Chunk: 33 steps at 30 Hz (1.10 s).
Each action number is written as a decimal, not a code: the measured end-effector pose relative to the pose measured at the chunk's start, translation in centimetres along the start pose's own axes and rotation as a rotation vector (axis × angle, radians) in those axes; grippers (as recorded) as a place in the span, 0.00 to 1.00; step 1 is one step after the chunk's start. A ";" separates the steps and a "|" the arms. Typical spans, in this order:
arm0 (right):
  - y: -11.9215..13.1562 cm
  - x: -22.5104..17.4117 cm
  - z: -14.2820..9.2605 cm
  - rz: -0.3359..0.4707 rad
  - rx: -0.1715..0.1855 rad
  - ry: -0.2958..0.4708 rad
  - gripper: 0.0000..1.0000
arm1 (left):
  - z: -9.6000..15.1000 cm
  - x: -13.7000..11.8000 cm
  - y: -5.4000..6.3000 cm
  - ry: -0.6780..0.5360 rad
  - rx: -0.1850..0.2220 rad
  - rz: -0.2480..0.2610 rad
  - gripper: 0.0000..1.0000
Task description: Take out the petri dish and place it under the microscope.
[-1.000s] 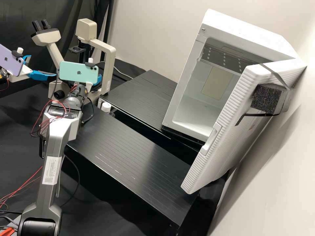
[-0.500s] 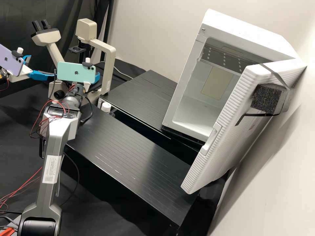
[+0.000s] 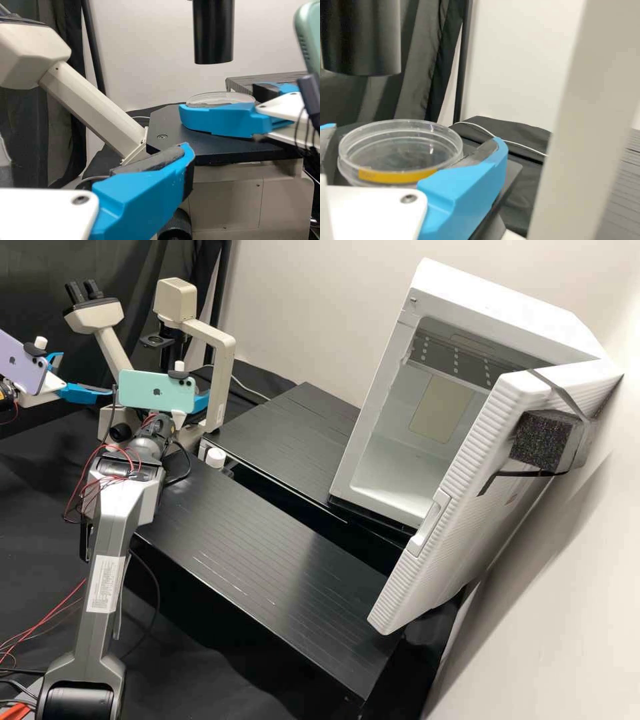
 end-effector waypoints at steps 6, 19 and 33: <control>1.3 -2.5 -0.8 0.015 0.005 0.072 1.00 | 0.0 0.0 0.0 0.000 0.000 0.000 1.00; 4.3 -10.2 -0.6 0.180 0.039 0.227 1.00 | 0.0 0.0 0.0 0.000 0.000 0.000 1.00; 6.3 -21.2 2.2 0.348 0.030 0.231 1.00 | 0.0 0.0 0.0 0.000 0.000 0.000 1.00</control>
